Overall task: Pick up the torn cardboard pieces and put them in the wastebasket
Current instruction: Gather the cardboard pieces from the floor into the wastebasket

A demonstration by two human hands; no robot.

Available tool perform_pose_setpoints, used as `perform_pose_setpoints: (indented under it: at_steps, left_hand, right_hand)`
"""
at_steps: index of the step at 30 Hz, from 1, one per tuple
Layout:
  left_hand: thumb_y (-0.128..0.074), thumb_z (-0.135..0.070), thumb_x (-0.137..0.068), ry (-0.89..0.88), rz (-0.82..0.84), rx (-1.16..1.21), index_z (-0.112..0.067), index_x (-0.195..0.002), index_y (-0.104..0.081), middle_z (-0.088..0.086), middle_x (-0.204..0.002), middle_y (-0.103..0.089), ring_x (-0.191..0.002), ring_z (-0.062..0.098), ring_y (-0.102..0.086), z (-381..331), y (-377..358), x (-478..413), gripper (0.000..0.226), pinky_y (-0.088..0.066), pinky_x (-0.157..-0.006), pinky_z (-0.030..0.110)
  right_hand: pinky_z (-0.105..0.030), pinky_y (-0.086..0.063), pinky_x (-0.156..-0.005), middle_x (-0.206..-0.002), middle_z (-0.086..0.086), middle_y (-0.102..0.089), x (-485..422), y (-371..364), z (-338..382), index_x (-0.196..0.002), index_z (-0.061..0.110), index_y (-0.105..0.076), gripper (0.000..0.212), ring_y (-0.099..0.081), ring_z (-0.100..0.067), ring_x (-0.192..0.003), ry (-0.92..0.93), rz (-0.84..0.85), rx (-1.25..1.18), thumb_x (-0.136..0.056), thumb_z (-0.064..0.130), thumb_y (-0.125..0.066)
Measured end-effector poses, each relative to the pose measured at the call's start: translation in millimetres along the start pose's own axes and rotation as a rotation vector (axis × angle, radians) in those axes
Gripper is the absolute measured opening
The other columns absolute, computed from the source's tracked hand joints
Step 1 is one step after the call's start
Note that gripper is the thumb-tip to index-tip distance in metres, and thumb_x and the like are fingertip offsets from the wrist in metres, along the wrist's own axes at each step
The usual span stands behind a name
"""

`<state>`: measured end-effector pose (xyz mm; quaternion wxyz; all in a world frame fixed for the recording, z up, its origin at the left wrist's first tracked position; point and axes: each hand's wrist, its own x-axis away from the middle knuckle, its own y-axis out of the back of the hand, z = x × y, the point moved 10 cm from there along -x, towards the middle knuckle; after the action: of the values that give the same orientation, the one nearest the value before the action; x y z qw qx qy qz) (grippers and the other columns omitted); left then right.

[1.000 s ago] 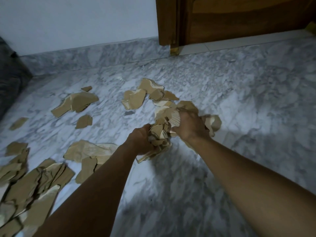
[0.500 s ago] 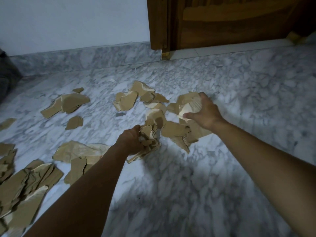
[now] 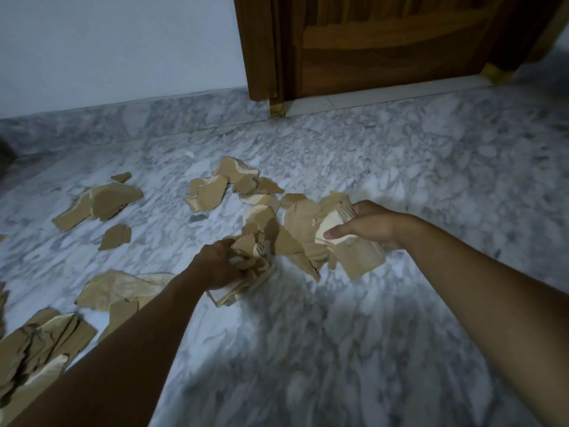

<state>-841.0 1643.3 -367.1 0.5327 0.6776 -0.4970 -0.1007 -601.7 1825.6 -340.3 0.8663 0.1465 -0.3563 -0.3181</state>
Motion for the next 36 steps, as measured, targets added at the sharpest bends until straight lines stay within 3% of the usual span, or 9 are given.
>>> perform_pose_setpoints:
  at_steps: [6,10,14,17,21,25,29,33,36]
  left_hand:
    - [-0.083,-0.027,-0.076,-0.126,-0.074,0.513,-0.010,-0.114,-0.062,0.001,-0.105,-0.069,-0.094,0.016,-0.066,-79.5,56.9,-0.3,0.047,-0.053,-0.089,0.035]
    - [-0.060,0.008,-0.091,-0.380,0.140,0.714,-0.002,-0.097,-0.063,-0.010,-0.078,-0.072,-0.071,-0.003,-0.067,-190.0,66.9,20.2,0.012,-0.053,-0.065,0.014]
    - [-0.049,0.010,-0.094,-0.511,0.461,0.839,-0.011,-0.126,-0.060,0.006,-0.115,-0.071,-0.104,0.019,-0.069,-288.0,60.9,58.3,0.040,-0.058,-0.083,0.032]
    - [-0.047,0.006,-0.095,-0.452,0.639,0.816,-0.020,-0.110,-0.063,0.003,-0.090,-0.074,-0.073,0.016,-0.073,-342.9,45.0,91.3,0.034,-0.059,-0.060,0.029]
    - [-0.060,-0.008,-0.085,-0.528,0.877,0.691,-0.004,-0.132,-0.053,0.013,-0.112,-0.068,-0.094,0.029,-0.069,-419.3,8.8,162.9,0.048,-0.059,-0.085,0.041]
    - [-0.055,-0.021,-0.089,-0.695,1.043,0.512,0.003,-0.134,-0.047,0.023,-0.127,-0.059,-0.104,0.036,-0.065,-495.9,-30.8,261.3,0.052,-0.057,-0.089,0.043]
    - [-0.065,-0.043,-0.059,-0.873,1.100,0.411,0.003,-0.124,-0.052,0.016,-0.114,-0.059,-0.098,0.028,-0.061,-562.1,-62.2,375.3,0.080,-0.049,-0.085,0.041]
    - [-0.069,-0.034,-0.072,-1.119,1.140,0.319,-0.014,-0.121,-0.061,0.010,-0.114,-0.070,-0.106,0.026,-0.066,-613.7,-105.3,496.1,0.054,-0.048,-0.101,0.049]
    - [-0.068,-0.020,-0.088,-1.237,1.183,0.326,-0.023,-0.123,-0.060,-0.004,-0.112,-0.071,-0.108,0.017,-0.066,-642.0,-146.1,587.3,0.036,-0.050,-0.098,0.033]
  right_hand:
    - [-0.037,-0.056,-0.088,-0.108,-0.008,-0.076,34.8,21.2,33.2,-0.119,0.009,-0.070,0.039,-0.072,-0.025,-0.101,0.054,0.009,-0.624,-0.082,0.019,-0.079]
    - [-0.040,-0.054,-0.090,-0.107,-0.013,-0.075,66.5,52.0,54.2,-0.113,0.009,-0.072,0.031,-0.072,-0.028,-0.100,0.075,-0.099,-0.752,-0.084,0.019,-0.075]
    - [-0.037,-0.059,-0.081,-0.111,-0.014,-0.073,118.8,103.6,41.7,-0.120,0.008,-0.066,0.028,-0.071,-0.027,-0.100,0.097,-0.364,-0.886,-0.093,0.018,-0.065]
    - [-0.042,-0.059,-0.088,-0.116,-0.012,-0.071,176.9,137.9,14.6,-0.126,0.009,-0.063,0.033,-0.069,-0.029,-0.106,0.092,-0.524,-0.897,-0.095,0.021,-0.064]
    - [-0.037,-0.058,-0.083,-0.119,-0.009,-0.068,293.3,172.3,-31.6,-0.126,0.014,-0.060,0.031,-0.069,-0.026,-0.104,0.039,-0.804,-0.901,-0.095,0.018,-0.063]
    - [-0.036,-0.058,-0.085,-0.116,-0.007,-0.069,435.6,184.9,-70.9,-0.116,0.022,-0.061,0.022,-0.069,-0.023,-0.103,-0.005,-1.058,-0.869,-0.094,0.017,-0.064]
    - [-0.027,-0.057,-0.078,-0.116,-0.004,-0.069,571.8,187.5,-110.7,-0.118,0.021,-0.063,0.021,-0.068,-0.017,-0.102,-0.093,-1.292,-0.860,-0.097,0.020,-0.063]
    - [-0.020,-0.051,-0.084,-0.114,0.008,-0.069,706.2,184.7,-157.1,-0.124,0.021,-0.061,0.030,-0.065,-0.010,-0.107,-0.163,-1.527,-0.731,-0.094,0.017,-0.066]
    - [-0.026,-0.046,-0.098,-0.126,0.009,-0.061,799.0,175.1,-198.4,-0.142,0.022,-0.044,0.056,-0.057,-0.008,-0.116,-0.252,-1.660,-0.605,-0.092,0.024,-0.070]
